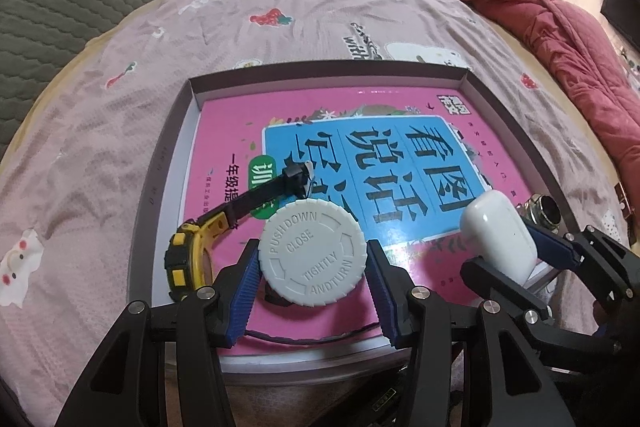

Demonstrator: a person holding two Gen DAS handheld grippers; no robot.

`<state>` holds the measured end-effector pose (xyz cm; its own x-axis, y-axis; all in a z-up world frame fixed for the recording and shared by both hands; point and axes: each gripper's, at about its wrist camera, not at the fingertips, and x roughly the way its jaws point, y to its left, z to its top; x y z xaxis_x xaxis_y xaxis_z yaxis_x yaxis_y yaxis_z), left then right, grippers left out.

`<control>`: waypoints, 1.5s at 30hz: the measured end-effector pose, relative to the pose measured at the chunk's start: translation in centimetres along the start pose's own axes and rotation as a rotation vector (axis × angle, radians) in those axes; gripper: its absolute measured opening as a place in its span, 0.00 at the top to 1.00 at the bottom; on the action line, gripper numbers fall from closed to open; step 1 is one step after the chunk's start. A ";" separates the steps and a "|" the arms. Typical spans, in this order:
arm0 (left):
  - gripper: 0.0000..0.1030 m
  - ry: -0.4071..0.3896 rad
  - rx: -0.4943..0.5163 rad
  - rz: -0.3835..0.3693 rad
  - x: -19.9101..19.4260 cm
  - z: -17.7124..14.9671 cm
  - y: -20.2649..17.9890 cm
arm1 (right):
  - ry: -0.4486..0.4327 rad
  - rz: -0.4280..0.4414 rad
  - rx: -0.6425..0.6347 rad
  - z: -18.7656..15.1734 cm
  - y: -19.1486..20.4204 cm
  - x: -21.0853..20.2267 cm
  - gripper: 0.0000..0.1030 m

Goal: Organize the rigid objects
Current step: 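Lower the AirPods case onto the book while the left tool lowers the cap beside the watch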

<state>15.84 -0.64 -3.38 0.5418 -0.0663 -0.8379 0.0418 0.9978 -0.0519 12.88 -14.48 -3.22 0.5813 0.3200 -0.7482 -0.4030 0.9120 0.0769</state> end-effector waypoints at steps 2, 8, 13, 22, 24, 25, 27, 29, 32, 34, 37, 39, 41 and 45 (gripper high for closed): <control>0.49 0.001 0.005 0.002 0.1 -0.1 -0.1 | 0.000 0.000 0.002 0.0 0.0 0.0 0.57; 0.49 0.013 0.006 -0.013 0.5 0.0 -0.3 | 0.003 0.001 0.008 -0.1 -0.2 0.1 0.57; 0.49 0.022 0.010 -0.019 0.8 -0.1 -0.7 | 0.006 0.002 0.010 -0.1 -0.3 0.1 0.57; 0.49 0.035 -0.006 -0.044 0.6 -0.1 -0.4 | 0.016 0.004 0.006 0.0 -0.3 0.2 0.57; 0.49 0.038 -0.008 -0.046 0.5 -0.1 -0.2 | 0.019 0.006 0.009 0.0 -0.3 0.2 0.57; 0.49 0.039 -0.009 -0.047 0.5 -0.2 -0.2 | 0.021 0.007 0.010 0.0 -0.3 0.2 0.57; 0.49 0.044 -0.008 -0.047 0.4 -0.2 -0.1 | 0.024 0.010 0.012 0.1 -0.3 0.3 0.56; 0.49 0.047 -0.012 -0.051 0.4 -0.2 0.0 | 0.028 0.013 0.014 0.1 -0.3 0.4 0.56; 0.48 0.054 -0.020 -0.058 0.4 -0.2 0.1 | 0.027 0.014 0.004 0.2 -0.2 0.3 0.56; 0.48 0.058 -0.023 -0.063 0.3 -0.3 0.1 | 0.025 0.015 -0.002 0.2 -0.1 0.3 0.56; 0.48 0.060 -0.024 -0.063 0.3 -0.3 0.1 | 0.024 0.017 -0.004 0.1 0.0 0.2 0.56; 0.48 0.060 -0.026 -0.064 0.2 -0.3 0.1 | 0.023 0.018 -0.002 0.1 -0.1 0.2 0.56; 0.48 0.060 -0.027 -0.066 0.2 -0.3 0.1 | 0.022 0.020 -0.001 0.1 0.0 0.2 0.56; 0.47 0.056 -0.027 -0.076 -0.1 -0.2 0.1 | 0.011 0.024 0.000 0.2 0.0 0.1 0.56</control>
<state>15.63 -0.56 -3.41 0.4898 -0.1417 -0.8602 0.0577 0.9898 -0.1302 13.02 -14.38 -3.14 0.5637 0.3393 -0.7531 -0.4172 0.9039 0.0949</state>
